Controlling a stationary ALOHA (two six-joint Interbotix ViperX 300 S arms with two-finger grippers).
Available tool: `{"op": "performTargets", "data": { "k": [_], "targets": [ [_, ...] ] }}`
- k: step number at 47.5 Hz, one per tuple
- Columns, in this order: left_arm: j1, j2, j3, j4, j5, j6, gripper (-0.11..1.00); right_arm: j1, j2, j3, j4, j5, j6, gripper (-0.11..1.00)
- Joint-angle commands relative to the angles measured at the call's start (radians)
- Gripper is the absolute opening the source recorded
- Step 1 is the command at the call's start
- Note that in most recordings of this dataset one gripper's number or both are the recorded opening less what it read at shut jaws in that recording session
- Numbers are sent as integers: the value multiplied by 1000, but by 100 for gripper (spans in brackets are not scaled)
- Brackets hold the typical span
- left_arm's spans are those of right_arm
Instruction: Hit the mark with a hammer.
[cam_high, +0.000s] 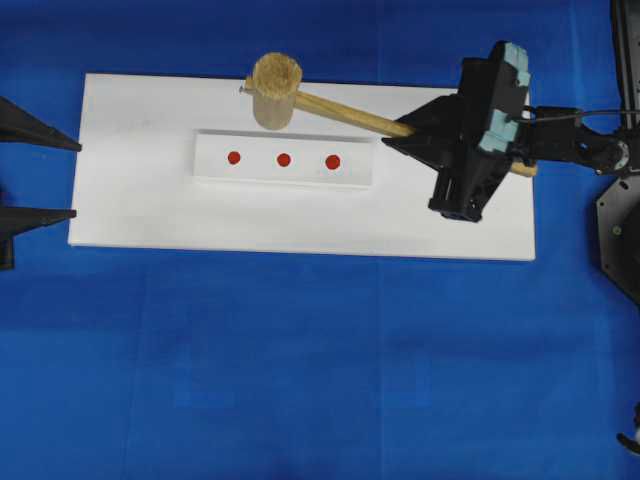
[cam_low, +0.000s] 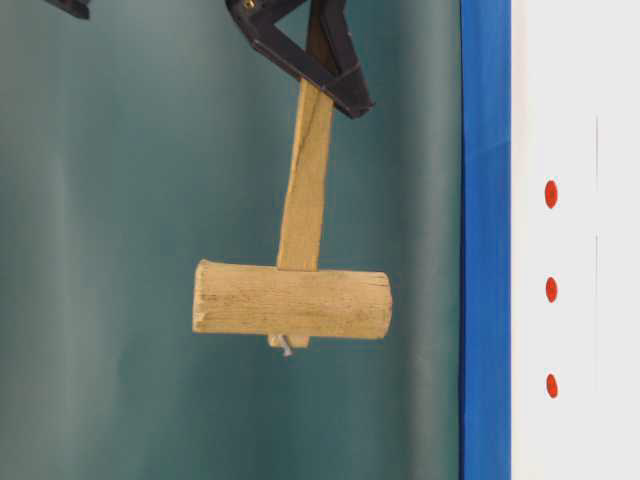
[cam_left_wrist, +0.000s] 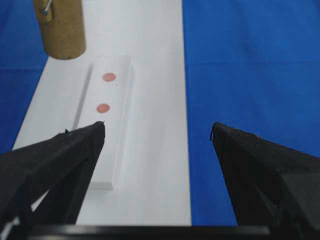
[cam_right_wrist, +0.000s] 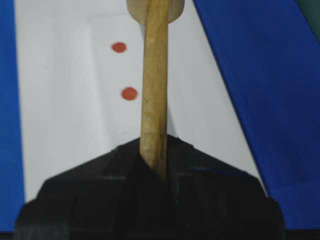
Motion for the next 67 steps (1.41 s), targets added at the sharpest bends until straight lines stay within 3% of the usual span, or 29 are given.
{"op": "performTargets", "data": {
  "k": [1, 10, 19, 30, 44, 58, 67],
  "targets": [
    [0, 11, -11, -2, -8, 0, 85, 9, -3, -18, 3, 6, -2, 1],
    [0, 11, -11, -2, -14, 0, 85, 9, 89, -18, 11, 15, 5, 1],
    [0, 11, -11, -2, -14, 0, 85, 9, 241, 2, 84, 17, 5, 1],
    [0, 11, -11, -2, -14, -2, 85, 11, 242, -8, 91, 15, 0, 1],
    [0, 11, -9, -2, -14, 0, 85, 18, 80, 18, 89, 15, -2, 1],
    [0, 11, -8, -2, -14, 0, 85, 18, -146, 126, 91, 14, -2, 1],
    [0, 11, -8, -2, -14, 0, 85, 18, -189, 146, 91, 11, -2, 1]
  ]
}}
